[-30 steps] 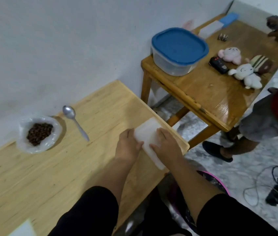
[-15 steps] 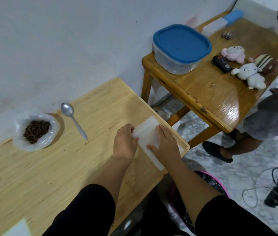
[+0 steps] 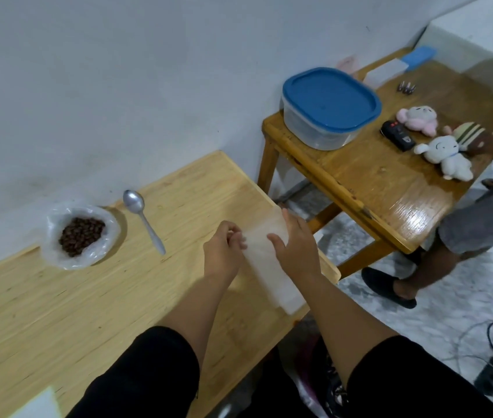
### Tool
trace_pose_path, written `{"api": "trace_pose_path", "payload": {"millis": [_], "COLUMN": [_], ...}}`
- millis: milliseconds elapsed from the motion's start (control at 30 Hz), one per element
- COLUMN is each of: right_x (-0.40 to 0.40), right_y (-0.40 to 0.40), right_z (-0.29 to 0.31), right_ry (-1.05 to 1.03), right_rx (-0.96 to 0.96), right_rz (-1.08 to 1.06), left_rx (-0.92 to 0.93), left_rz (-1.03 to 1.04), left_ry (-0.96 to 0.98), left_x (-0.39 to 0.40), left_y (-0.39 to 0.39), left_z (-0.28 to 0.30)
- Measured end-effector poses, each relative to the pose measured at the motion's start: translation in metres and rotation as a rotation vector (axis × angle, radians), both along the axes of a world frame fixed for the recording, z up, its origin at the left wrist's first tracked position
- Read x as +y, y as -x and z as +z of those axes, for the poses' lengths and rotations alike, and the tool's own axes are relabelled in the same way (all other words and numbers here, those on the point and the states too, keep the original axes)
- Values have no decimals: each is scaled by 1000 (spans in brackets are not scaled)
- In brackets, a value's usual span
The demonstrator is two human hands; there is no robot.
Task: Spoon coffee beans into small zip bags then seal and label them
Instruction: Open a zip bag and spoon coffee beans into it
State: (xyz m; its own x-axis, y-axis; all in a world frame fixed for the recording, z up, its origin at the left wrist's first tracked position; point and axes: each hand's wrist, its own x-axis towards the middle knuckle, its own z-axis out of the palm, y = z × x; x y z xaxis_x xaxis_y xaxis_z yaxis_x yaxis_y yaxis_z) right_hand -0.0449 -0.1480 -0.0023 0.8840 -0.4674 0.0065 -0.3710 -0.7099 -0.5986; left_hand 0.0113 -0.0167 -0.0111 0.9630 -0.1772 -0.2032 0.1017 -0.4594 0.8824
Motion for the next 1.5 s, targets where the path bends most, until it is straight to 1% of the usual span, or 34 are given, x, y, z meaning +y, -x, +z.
{"api": "trace_pose_path", "payload": {"millis": [100, 200, 300, 433, 500, 600, 667, 700, 833, 1000, 1167, 1333, 1500], "right_x": [9, 24, 45, 86, 114, 157, 185, 197, 239, 268, 280, 281, 276], "right_y": [-17, -36, -55, -78, -87, -95, -97, -97, -94, -94, -94, -96, -95], "right_z": [19, 42, 63, 84, 93, 106, 112, 114, 118, 119, 120, 120, 121], "right_ry": [-88, -194, -276, -363, -400, -502, -600, -647, -800, -856, -901, -935, -902], "right_rx": [-87, -152, -168, -149, -202, -246, -243, -240, -209, -141, -59, -21, -22], "right_rz": [-21, -12, 80, 285, 368, 417, 421, 426, 526, 672, 706, 695, 711], "left_rx": [-31, -101, -148, -194, -230, -283, -261, -229, -102, -55, -42, -2, -4], "left_rz": [33, 66, 125, 205, 296, 506, 624, 653, 668, 780, 763, 737, 737], "left_ry": [73, 97, 86, 91, 109, 115, 106, 137, 354, 531, 749, 828, 823], "left_x": [12, 35, 66, 114, 138, 173, 194, 204, 230, 255, 266, 268, 265], "left_y": [-7, -18, -32, -43, -45, -43, -38, -34, -23, -17, -15, -15, -17], "left_z": [16, 32, 47, 72, 84, 98, 107, 111, 118, 115, 120, 120, 118]}}
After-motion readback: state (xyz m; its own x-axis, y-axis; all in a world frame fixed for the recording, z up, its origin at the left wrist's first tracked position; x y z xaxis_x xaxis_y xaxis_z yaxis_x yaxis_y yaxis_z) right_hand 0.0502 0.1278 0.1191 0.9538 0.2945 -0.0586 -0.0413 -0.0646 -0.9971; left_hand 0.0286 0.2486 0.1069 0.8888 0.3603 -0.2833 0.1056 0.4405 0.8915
